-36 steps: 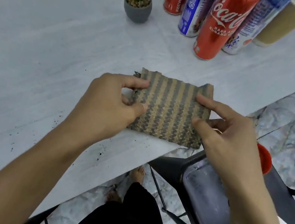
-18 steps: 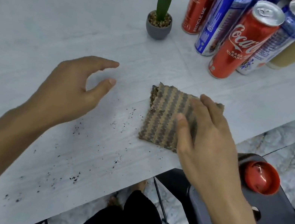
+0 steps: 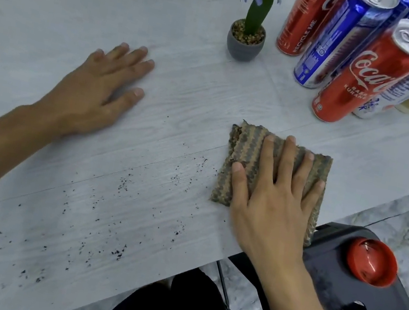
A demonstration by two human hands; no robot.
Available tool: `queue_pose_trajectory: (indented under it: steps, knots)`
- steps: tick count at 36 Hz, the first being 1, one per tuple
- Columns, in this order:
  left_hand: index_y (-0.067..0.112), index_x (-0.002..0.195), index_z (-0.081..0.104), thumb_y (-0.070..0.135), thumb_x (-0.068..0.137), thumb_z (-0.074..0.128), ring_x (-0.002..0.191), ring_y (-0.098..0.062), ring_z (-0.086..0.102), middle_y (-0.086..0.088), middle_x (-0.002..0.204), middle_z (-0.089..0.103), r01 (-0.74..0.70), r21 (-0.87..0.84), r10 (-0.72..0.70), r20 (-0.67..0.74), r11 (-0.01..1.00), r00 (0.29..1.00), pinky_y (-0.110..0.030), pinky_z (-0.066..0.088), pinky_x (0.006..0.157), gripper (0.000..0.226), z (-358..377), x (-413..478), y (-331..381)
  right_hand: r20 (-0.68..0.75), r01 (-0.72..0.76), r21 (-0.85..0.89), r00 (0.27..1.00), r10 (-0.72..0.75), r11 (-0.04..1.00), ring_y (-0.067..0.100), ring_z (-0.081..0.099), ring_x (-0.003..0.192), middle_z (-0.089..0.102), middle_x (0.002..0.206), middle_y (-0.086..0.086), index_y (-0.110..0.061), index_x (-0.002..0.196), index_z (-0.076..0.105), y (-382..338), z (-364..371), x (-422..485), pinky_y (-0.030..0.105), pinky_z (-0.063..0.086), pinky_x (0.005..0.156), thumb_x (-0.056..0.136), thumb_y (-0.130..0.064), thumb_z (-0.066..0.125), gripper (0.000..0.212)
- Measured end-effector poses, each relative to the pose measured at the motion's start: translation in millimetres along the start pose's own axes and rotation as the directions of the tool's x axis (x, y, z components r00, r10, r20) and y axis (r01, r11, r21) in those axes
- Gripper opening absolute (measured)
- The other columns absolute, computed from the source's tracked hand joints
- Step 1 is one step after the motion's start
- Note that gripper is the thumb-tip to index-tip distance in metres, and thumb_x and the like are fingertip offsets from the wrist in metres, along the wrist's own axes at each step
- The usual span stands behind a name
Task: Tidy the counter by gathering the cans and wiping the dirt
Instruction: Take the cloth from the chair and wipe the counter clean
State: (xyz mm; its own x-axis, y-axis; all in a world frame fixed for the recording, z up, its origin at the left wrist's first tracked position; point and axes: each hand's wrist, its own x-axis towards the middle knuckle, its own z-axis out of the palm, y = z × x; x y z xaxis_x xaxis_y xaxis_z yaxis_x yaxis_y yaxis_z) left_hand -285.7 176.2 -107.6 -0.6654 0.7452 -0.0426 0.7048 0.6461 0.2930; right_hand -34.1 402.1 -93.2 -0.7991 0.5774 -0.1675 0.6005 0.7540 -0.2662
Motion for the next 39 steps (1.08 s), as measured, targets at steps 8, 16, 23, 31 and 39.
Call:
queue_pose_trajectory:
  steps: [8,16,23,31,39]
  knots:
    - [0.038,0.162,0.020,0.058,0.105,0.025,0.157,-0.005,0.000,0.017,0.170,0.010,-0.010,-0.012,0.010,-0.036,1.000,0.999,-0.035,0.000,0.126,0.061,3,2,-3,-0.028,0.012,-0.006,1.000,-0.012,1.000,0.030,-0.017,0.158,-0.013,0.173,0.001,-0.032,0.165,0.002,-13,8,13,0.059,-0.008,0.124,0.104,-0.065,0.014,0.070]
    - [0.041,0.161,0.021,0.060,0.104,0.027,0.156,-0.002,0.002,0.020,0.169,0.012,-0.015,-0.035,0.012,-0.072,0.999,0.997,-0.039,0.004,0.127,0.060,6,3,-5,-0.077,0.106,0.023,0.992,-0.104,0.994,0.035,-0.011,0.158,-0.004,0.173,0.006,-0.035,0.164,0.004,-48,23,27,0.063,-0.006,0.122,0.104,-0.065,0.018,0.069]
    - [0.043,0.160,0.022,0.062,0.103,0.028,0.156,-0.002,0.003,0.021,0.169,0.013,-0.013,-0.052,0.009,-0.078,0.999,0.997,-0.036,0.003,0.126,0.061,7,4,-7,-0.077,0.202,0.017,0.977,-0.200,0.979,0.036,-0.004,0.158,0.006,0.173,0.007,-0.032,0.164,0.018,-77,38,8,0.063,-0.002,0.122,0.104,-0.062,0.024,0.067]
    - [0.040,0.161,0.023,0.064,0.102,0.026,0.154,0.002,0.001,0.018,0.169,0.014,-0.035,-0.049,0.031,-0.087,0.998,0.996,-0.034,0.002,0.125,0.063,7,3,-7,-0.085,0.216,0.019,0.973,-0.214,0.976,0.036,0.001,0.159,0.011,0.173,0.008,-0.030,0.163,0.024,-82,49,-53,0.061,0.005,0.123,0.105,-0.059,0.028,0.065]
    - [0.036,0.161,0.023,0.063,0.103,0.024,0.157,-0.008,0.006,0.015,0.169,0.014,-0.045,-0.042,0.041,-0.074,0.998,0.996,-0.036,0.002,0.125,0.064,5,1,-4,-0.128,0.035,0.018,0.991,-0.033,0.999,0.032,0.000,0.159,0.007,0.173,0.010,-0.027,0.164,0.021,-66,56,-99,0.057,0.007,0.126,0.105,-0.060,0.027,0.068]
